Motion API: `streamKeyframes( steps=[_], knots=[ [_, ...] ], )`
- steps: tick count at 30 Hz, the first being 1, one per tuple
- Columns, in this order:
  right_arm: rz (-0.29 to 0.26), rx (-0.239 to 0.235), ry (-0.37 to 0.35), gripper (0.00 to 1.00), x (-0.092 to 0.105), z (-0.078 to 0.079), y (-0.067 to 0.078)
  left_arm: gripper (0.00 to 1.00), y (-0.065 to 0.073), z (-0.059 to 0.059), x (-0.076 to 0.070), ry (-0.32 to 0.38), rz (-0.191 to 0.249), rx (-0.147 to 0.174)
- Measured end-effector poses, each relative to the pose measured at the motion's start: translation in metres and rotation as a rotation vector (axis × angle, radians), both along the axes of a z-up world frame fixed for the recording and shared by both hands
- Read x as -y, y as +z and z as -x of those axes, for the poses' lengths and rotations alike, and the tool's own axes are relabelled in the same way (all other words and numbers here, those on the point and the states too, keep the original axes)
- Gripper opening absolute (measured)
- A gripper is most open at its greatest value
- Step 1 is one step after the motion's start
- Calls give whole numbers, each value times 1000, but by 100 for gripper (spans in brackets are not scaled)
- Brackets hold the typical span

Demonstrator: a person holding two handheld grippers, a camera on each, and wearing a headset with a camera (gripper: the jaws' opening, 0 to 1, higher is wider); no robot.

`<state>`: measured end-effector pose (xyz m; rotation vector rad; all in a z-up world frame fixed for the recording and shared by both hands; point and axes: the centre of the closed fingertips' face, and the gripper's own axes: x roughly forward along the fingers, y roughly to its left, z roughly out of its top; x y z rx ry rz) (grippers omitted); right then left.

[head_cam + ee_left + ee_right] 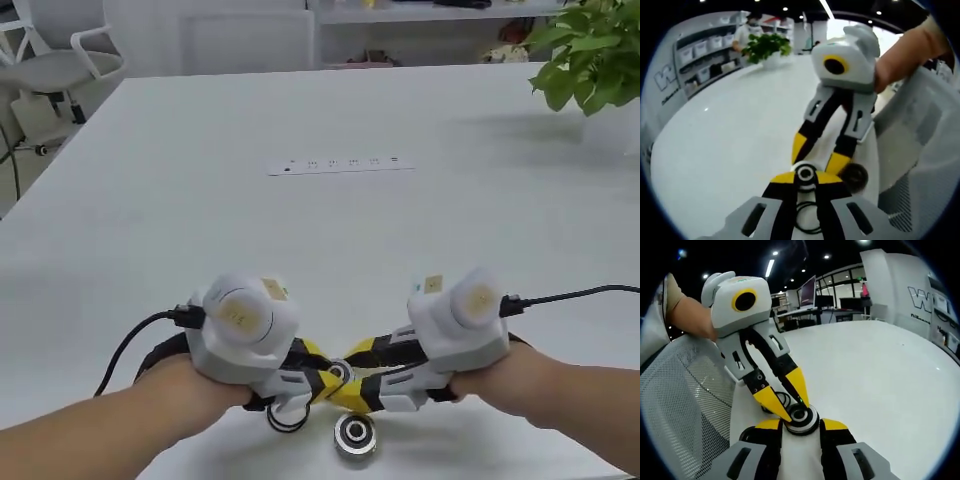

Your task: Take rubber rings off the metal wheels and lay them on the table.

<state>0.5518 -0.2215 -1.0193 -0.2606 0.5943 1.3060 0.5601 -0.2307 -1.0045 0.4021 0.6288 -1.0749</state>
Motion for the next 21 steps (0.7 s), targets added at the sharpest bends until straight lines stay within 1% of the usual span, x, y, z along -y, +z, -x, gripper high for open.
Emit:
streamKeyframes(
  steps=[9,15,21],
  knots=[
    [8,39,14,24,4,1,2,13,0,1,-1,12,3,2],
    [17,42,19,22,7,2,1,13,0,1,-1,16,8,1],
    [30,34,15,15,14,2,-1,13,0,1,-1,21,7,0]
  ],
)
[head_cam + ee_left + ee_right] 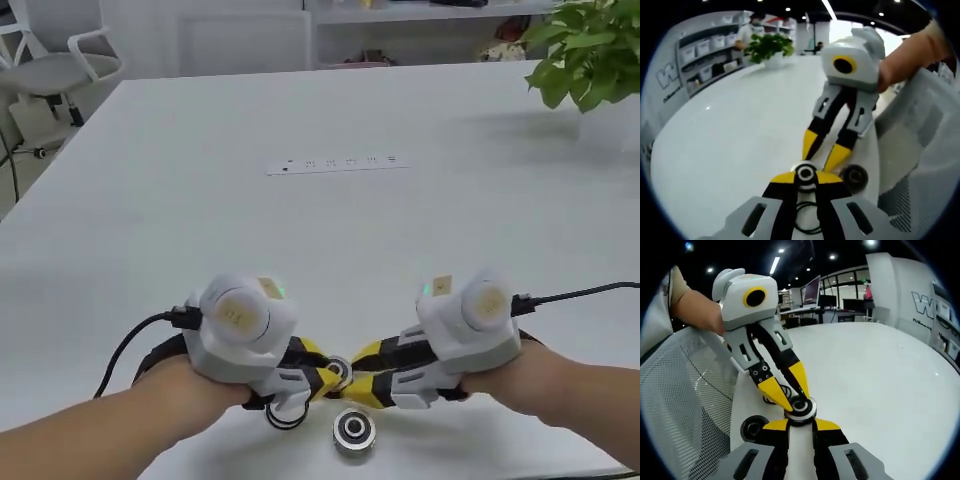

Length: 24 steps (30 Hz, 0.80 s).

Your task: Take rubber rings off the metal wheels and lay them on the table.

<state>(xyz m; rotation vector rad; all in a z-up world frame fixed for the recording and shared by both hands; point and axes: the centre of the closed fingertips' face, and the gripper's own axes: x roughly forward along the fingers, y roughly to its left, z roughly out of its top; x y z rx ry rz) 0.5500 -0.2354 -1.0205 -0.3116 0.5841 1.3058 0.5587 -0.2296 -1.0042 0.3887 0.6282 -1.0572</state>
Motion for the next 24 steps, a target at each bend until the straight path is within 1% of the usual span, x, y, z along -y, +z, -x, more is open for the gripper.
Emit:
streamKeyframes(
  steps=[4,9,11,12,16,20,22,24],
  knots=[
    [3,-15,-12,6,4,-1,-2,13,0,0,0,3,1,-2],
    [6,-21,-19,5,4,-1,-2,13,0,0,0,10,0,-2],
    [6,-33,-32,3,4,-2,-2,13,0,0,0,13,-1,-2],
    [2,-48,-43,2,4,-2,-2,13,0,0,0,13,-2,-2],
    [-1,-65,-61,0,5,-3,-2,13,0,0,0,14,-3,0],
    [-8,-95,-89,0,6,-4,-2,13,0,0,0,15,-9,3],
    [-8,-99,-96,0,6,-5,-2,12,0,0,1,17,-19,7],
    [-3,-91,-95,0,6,-5,-2,12,0,0,1,19,-25,12]
  ],
)
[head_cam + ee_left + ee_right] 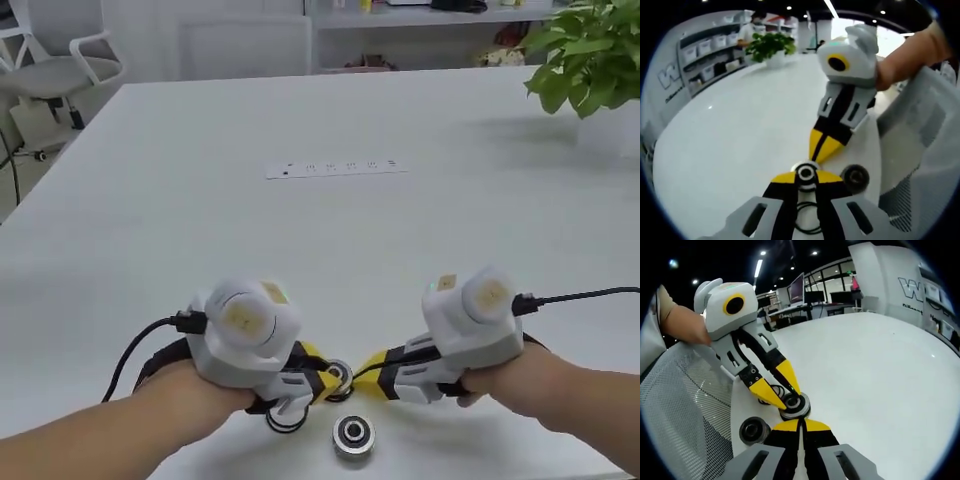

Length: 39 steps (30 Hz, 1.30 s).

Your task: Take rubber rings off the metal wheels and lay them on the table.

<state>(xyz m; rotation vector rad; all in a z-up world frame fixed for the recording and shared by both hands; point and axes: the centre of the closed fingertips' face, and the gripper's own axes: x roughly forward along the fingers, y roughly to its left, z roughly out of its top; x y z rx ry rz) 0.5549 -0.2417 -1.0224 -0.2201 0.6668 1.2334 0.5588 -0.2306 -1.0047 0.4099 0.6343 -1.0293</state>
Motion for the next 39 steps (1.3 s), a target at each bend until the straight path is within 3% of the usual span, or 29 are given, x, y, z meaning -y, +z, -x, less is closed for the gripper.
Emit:
streamKeyframes(
  steps=[7,20,23,27,32,35,37,39],
  knots=[
    [52,65,30,0,0,1,2,12,0,-1,0,7,-3,-1],
    [65,81,26,0,3,0,4,12,0,-2,0,24,0,4],
    [47,43,-2,0,4,-1,4,12,0,-2,0,31,9,3],
    [-16,-59,-89,0,5,-4,5,12,0,-1,1,37,7,2],
    [-99,-141,-163,0,6,-9,11,12,0,-1,3,41,6,3],
    [-118,-161,-183,0,8,-11,13,12,0,-1,5,47,3,7],
    [-163,-201,-195,0,5,-9,16,12,0,-1,6,48,2,11],
    [-153,-191,-195,0,7,-9,16,12,0,-1,6,49,-1,10]
  ],
)
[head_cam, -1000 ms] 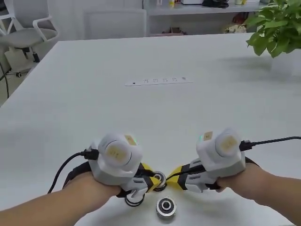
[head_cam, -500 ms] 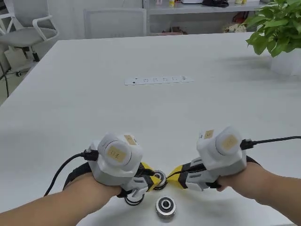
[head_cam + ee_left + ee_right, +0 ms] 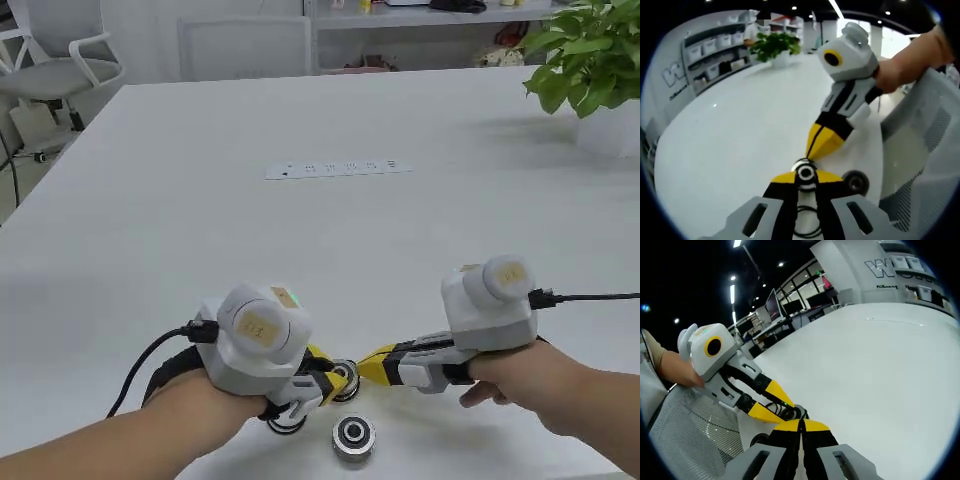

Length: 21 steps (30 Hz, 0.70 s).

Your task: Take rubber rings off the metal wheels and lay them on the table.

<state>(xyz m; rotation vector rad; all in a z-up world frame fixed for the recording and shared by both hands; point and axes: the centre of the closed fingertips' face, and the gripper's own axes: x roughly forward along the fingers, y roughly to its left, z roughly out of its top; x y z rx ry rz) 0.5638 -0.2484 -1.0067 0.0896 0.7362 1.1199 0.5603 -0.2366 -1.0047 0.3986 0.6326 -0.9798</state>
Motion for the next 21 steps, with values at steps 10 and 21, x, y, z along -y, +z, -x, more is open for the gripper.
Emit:
streamKeyframes(
  steps=[10,21],
  knots=[
    [-17,-11,26,0,-7,6,4,12,0,0,0,0,1,1],
    [-59,-30,38,0,-12,10,10,12,0,0,0,-5,0,4]
  ],
)
